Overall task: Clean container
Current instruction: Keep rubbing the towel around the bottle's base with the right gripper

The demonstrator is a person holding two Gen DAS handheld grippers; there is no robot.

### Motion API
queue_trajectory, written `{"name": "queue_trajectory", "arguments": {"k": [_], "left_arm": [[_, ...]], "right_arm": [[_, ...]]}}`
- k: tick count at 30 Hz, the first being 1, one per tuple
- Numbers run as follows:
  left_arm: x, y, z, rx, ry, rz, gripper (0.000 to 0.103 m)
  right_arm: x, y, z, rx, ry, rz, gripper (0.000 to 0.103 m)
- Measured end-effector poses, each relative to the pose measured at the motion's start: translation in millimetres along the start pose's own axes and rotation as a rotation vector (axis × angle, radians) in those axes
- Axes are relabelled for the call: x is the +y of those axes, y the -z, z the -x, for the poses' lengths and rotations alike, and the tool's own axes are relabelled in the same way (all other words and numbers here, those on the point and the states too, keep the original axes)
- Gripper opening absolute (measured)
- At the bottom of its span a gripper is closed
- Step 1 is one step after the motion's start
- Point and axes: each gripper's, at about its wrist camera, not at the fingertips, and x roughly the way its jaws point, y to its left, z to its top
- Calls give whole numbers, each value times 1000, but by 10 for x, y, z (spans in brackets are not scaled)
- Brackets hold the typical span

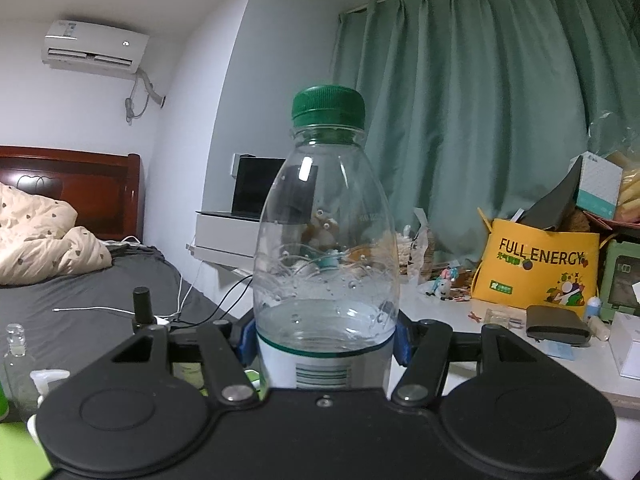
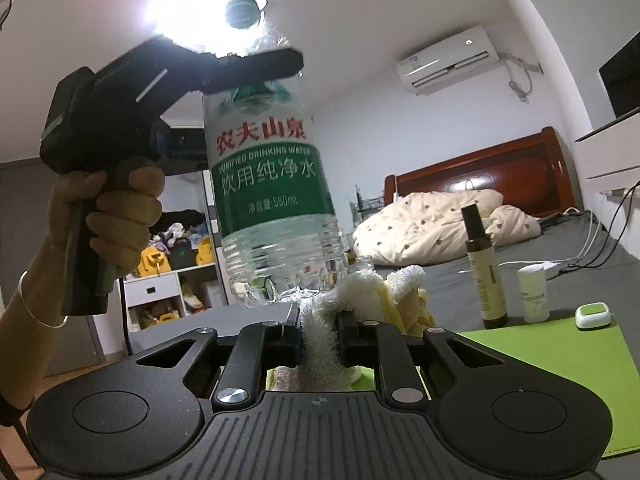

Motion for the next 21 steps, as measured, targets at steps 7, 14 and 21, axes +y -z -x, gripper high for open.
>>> {"name": "queue_trajectory", "arguments": {"k": [7,14,21], "left_arm": [[41,11,-22,-5,-8,7,59],[113,39,-23,1,-28,15,59],[188,65,-5,7,-52,26,59]], "right_arm": [[90,6,-103,21,-45,15,16],[169,40,-149,44,-85,35,16],[212,77,-153,63,-97,50,16]]}}
